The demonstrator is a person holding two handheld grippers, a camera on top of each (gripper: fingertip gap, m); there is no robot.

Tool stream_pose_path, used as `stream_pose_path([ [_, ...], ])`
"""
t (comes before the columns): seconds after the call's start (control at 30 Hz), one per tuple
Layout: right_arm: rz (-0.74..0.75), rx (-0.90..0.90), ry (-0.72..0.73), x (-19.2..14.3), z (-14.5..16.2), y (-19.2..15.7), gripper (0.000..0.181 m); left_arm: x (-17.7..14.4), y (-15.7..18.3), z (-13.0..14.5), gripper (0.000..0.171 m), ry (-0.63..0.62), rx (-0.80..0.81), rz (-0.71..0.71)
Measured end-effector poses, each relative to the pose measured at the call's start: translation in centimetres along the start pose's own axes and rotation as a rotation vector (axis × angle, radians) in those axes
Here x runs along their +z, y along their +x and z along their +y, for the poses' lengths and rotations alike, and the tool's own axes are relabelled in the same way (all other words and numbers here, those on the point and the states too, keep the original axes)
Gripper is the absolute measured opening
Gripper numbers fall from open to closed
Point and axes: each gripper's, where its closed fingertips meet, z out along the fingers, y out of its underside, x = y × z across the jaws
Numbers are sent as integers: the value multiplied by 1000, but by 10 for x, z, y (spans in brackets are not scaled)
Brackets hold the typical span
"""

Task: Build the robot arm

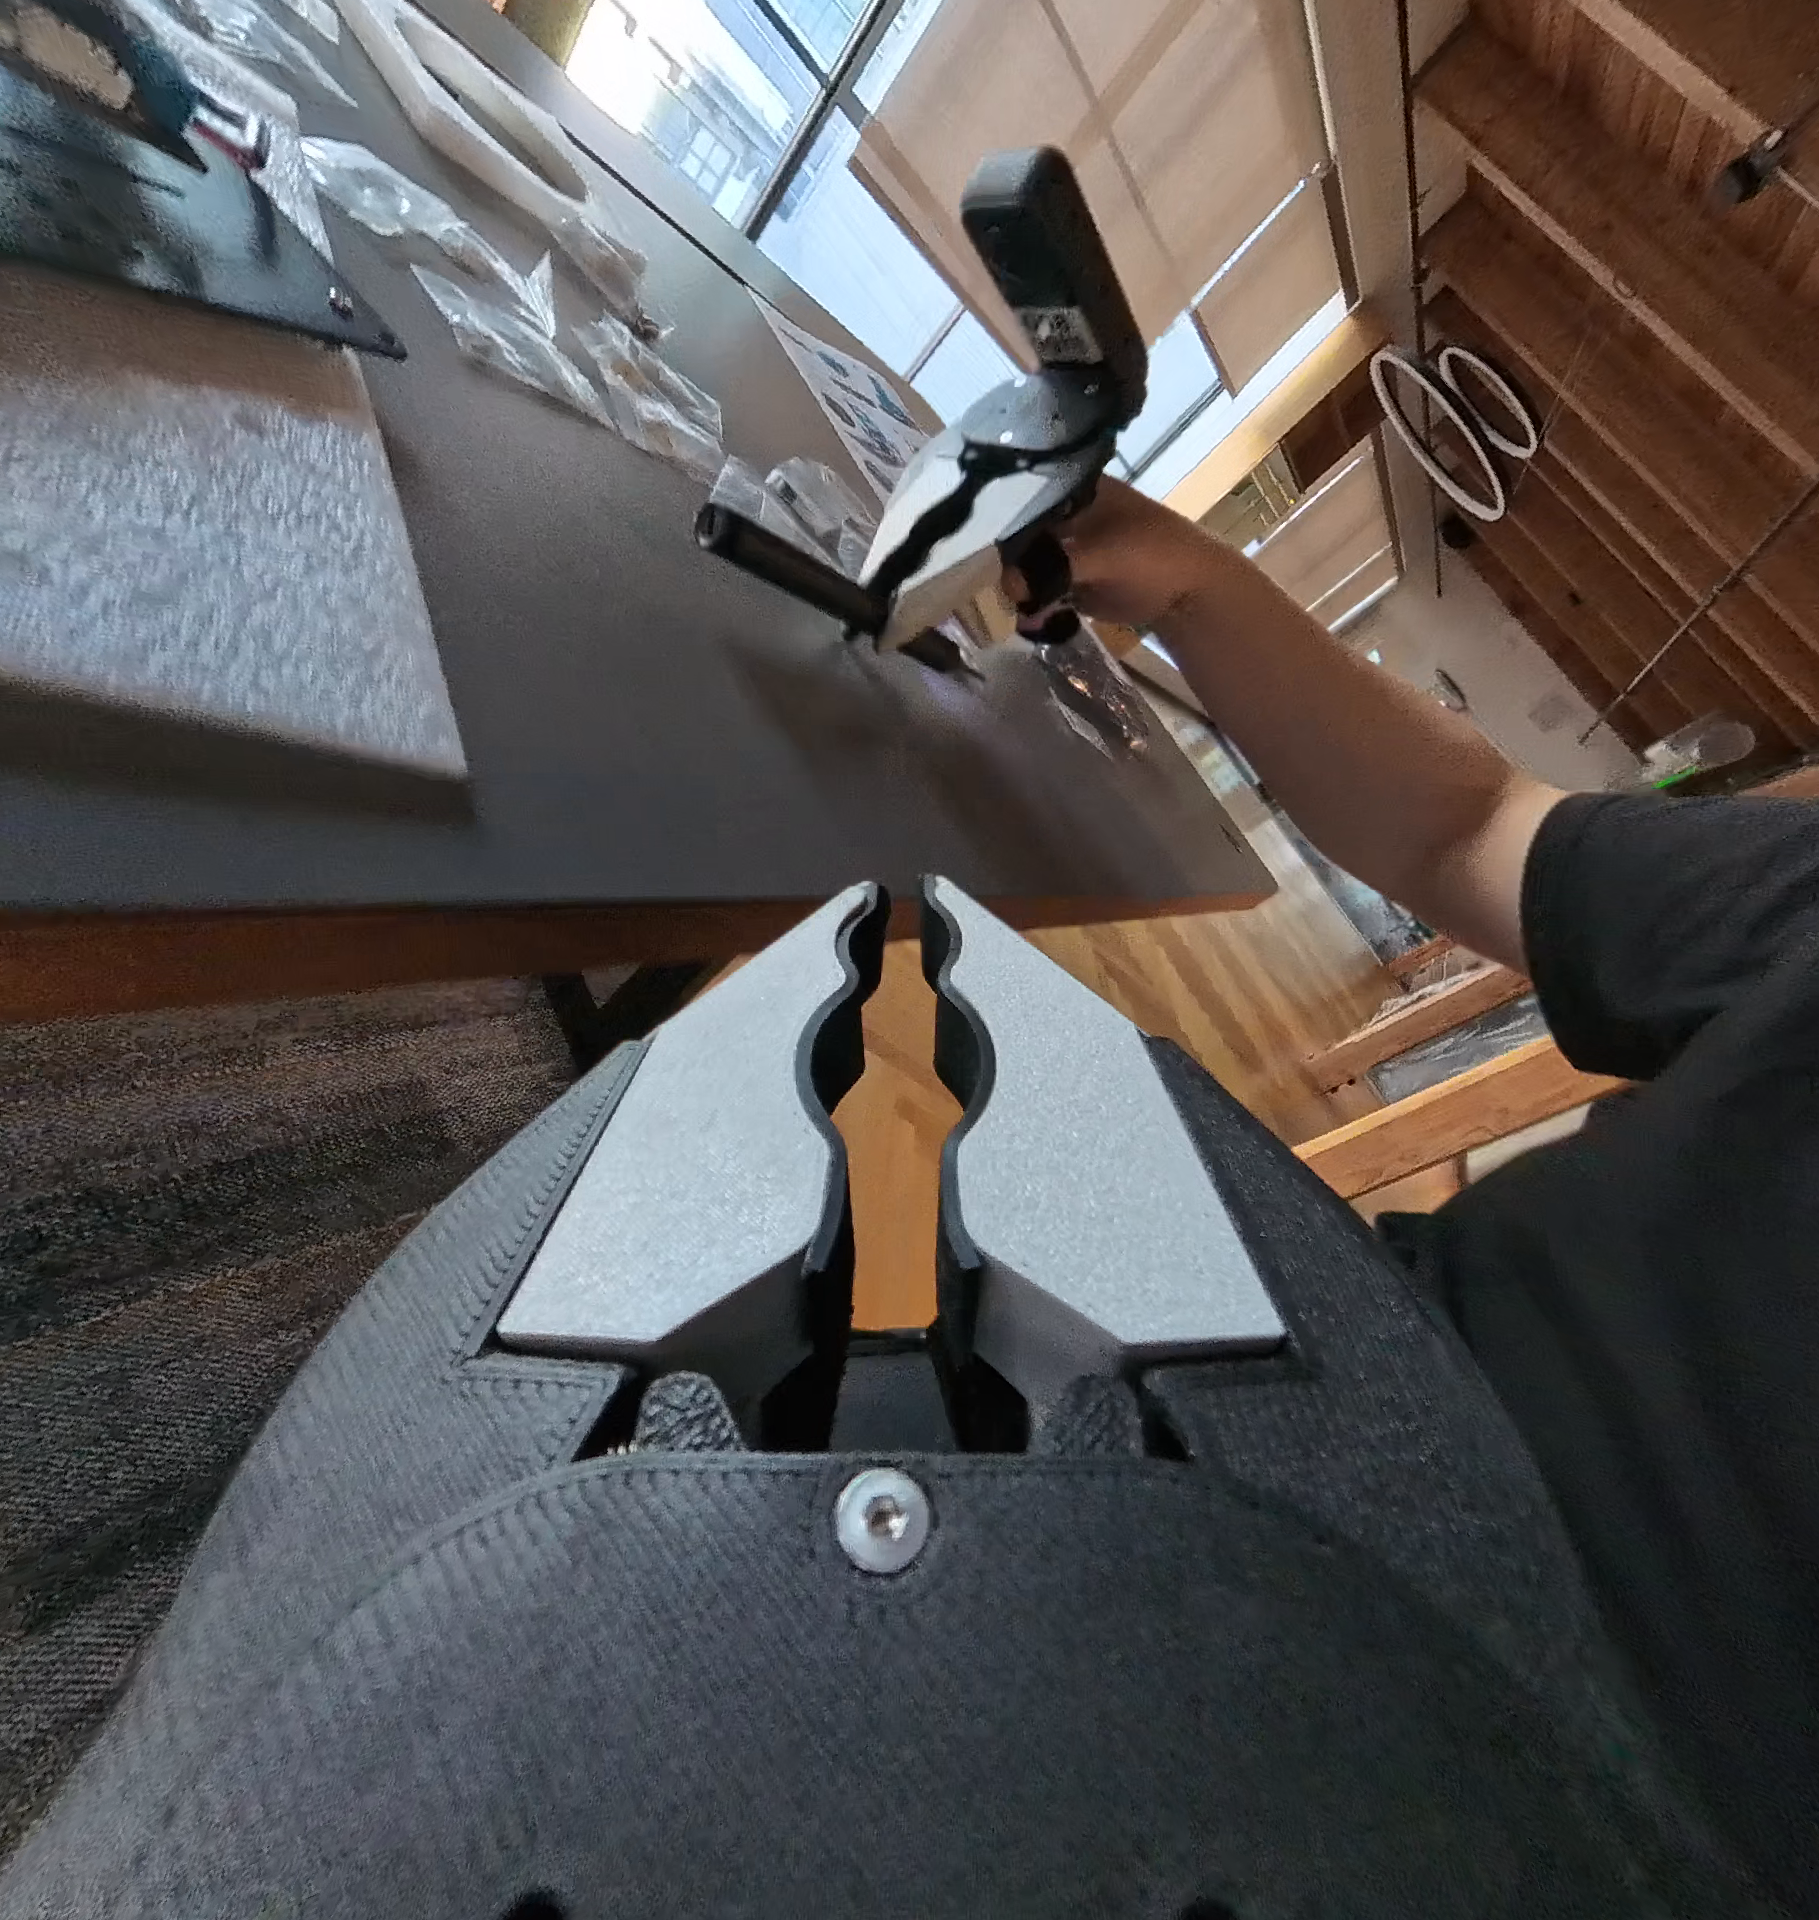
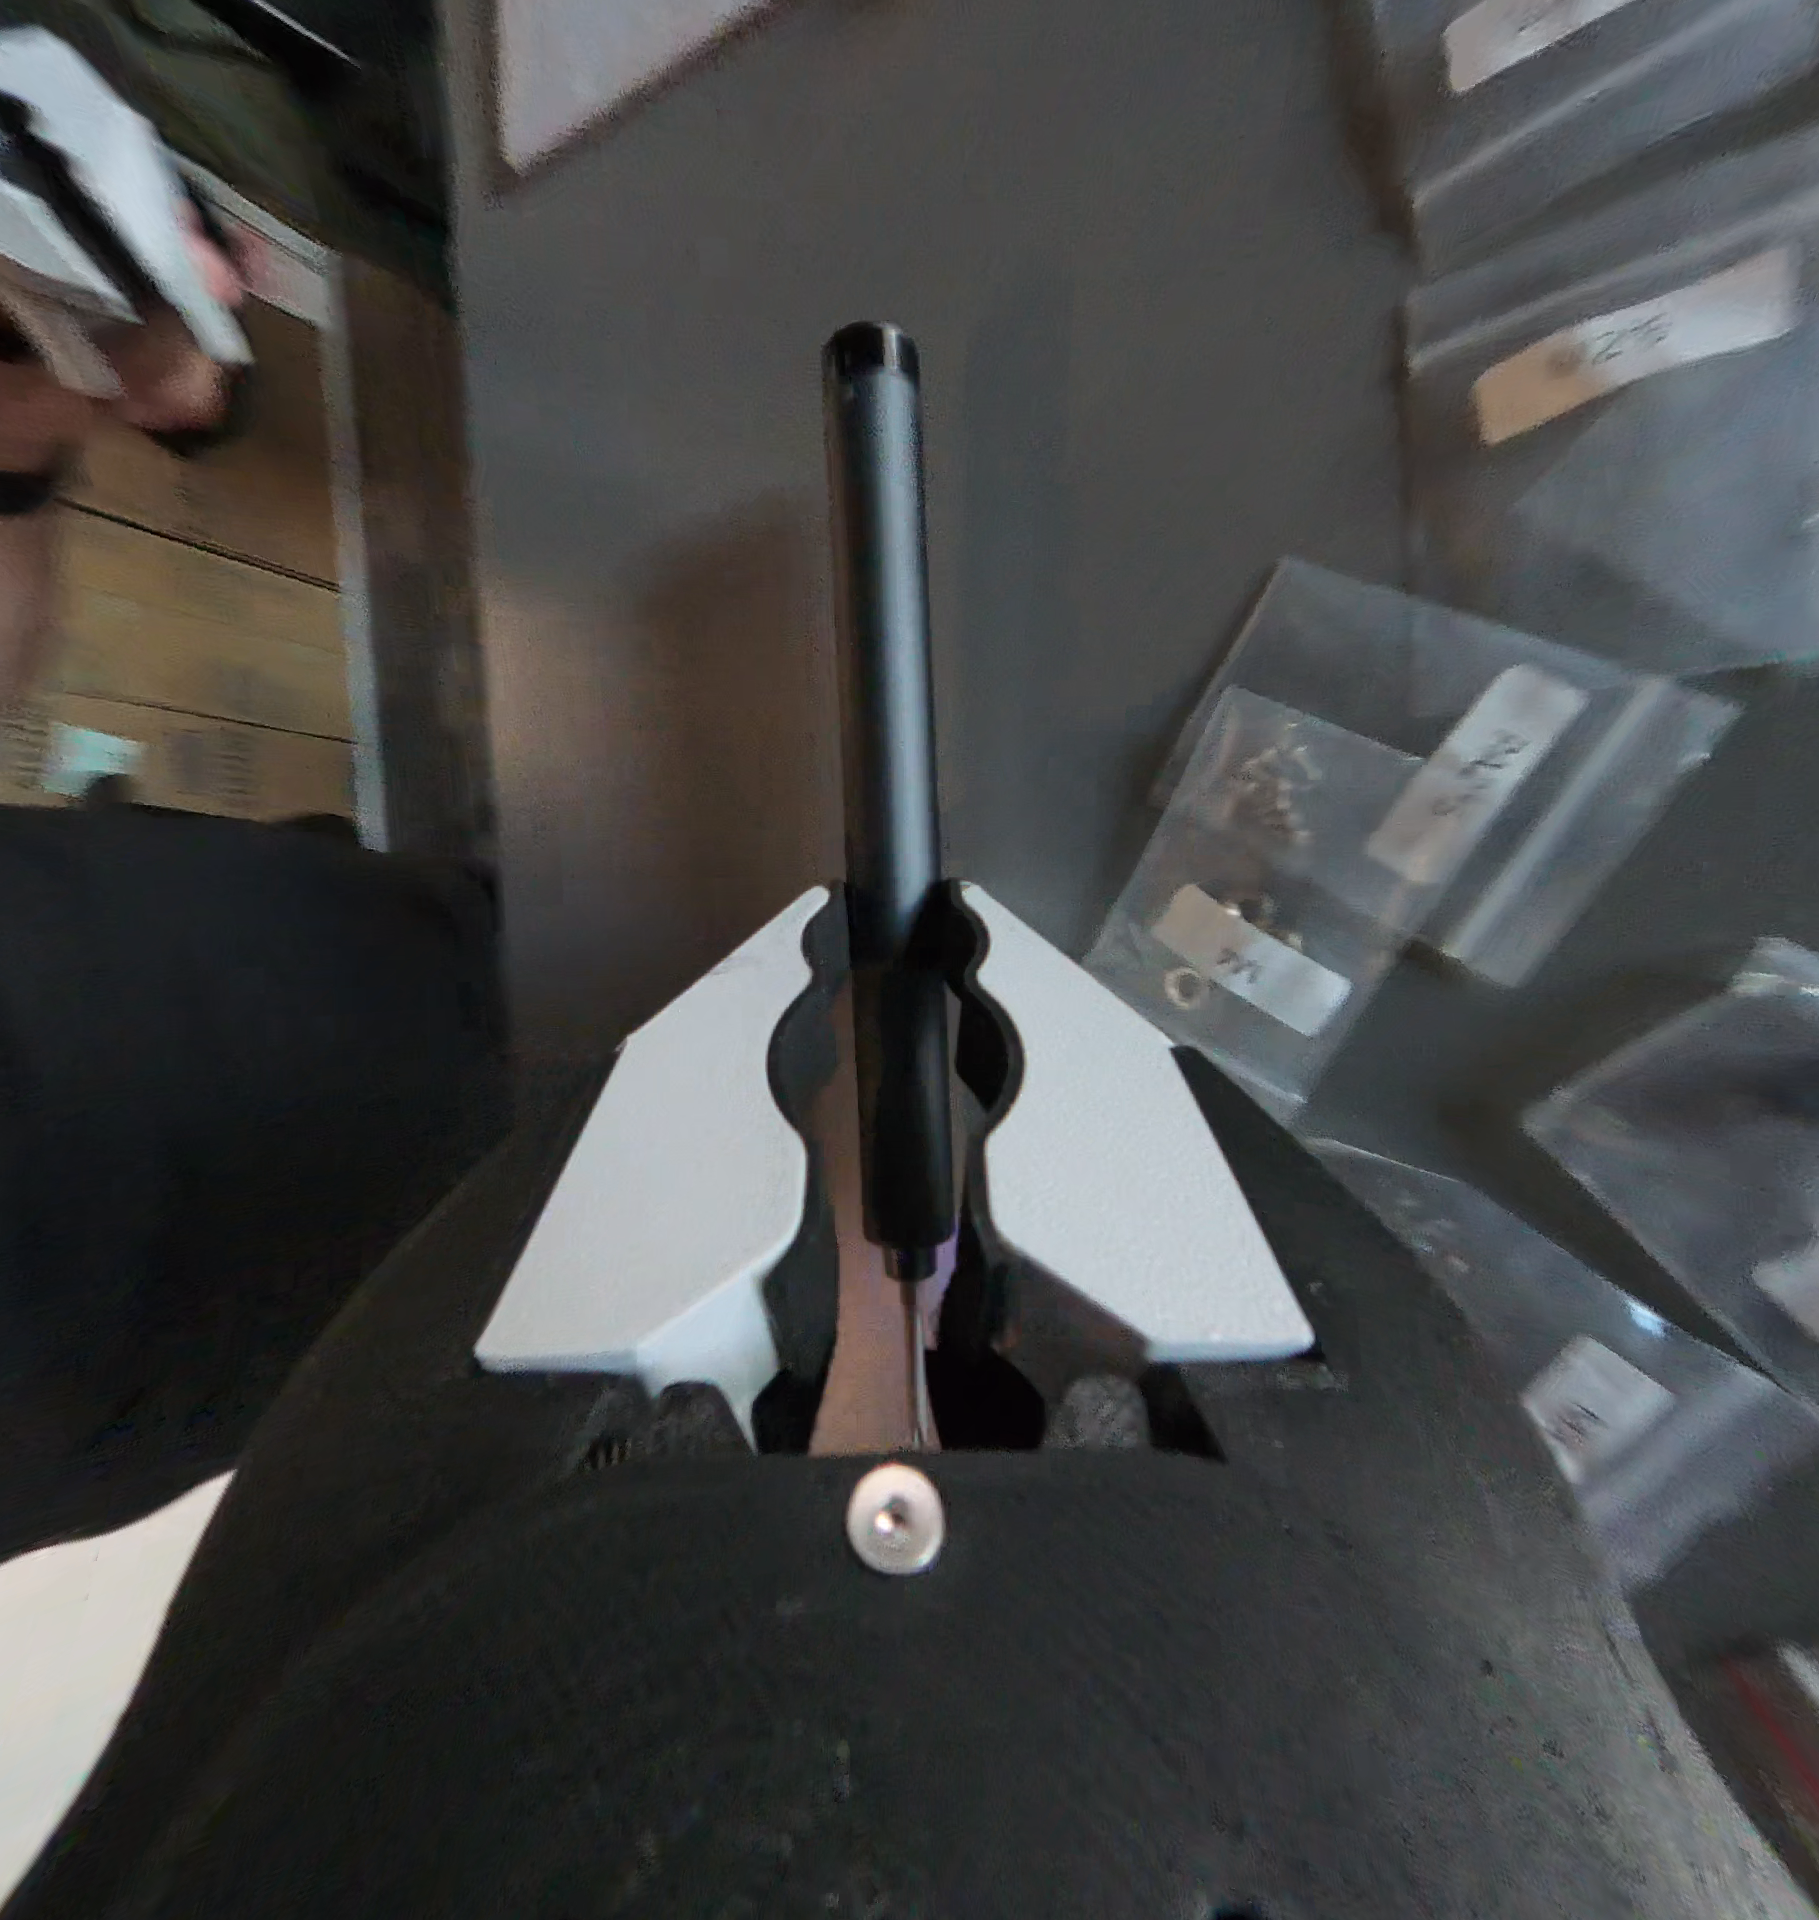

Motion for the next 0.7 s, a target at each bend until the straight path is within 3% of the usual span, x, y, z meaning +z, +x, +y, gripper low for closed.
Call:
stream_pose_path([
  [0.13, 311, -211, -53, -6, 2, 16, 16, -34, 2, 19, 3, 51, -26, -42],
  [0.3, 540, -376, -56, -4, -2, 16, 17, -72, -11, 31, 3, 84, -20, -157],
  [0.43, 569, -382, -49, -4, -4, 16, 17, -83, -28, 25, 2, 99, 19, -269],
  [0.6, 535, -384, -30, -4, -6, 18, 21, -65, -50, 3, 4, 46, 105, -421],
  [0.7, 501, -361, -14, -5, -8, 17, 41, -45, -53, -19, 6, 22, 161, -490],
])
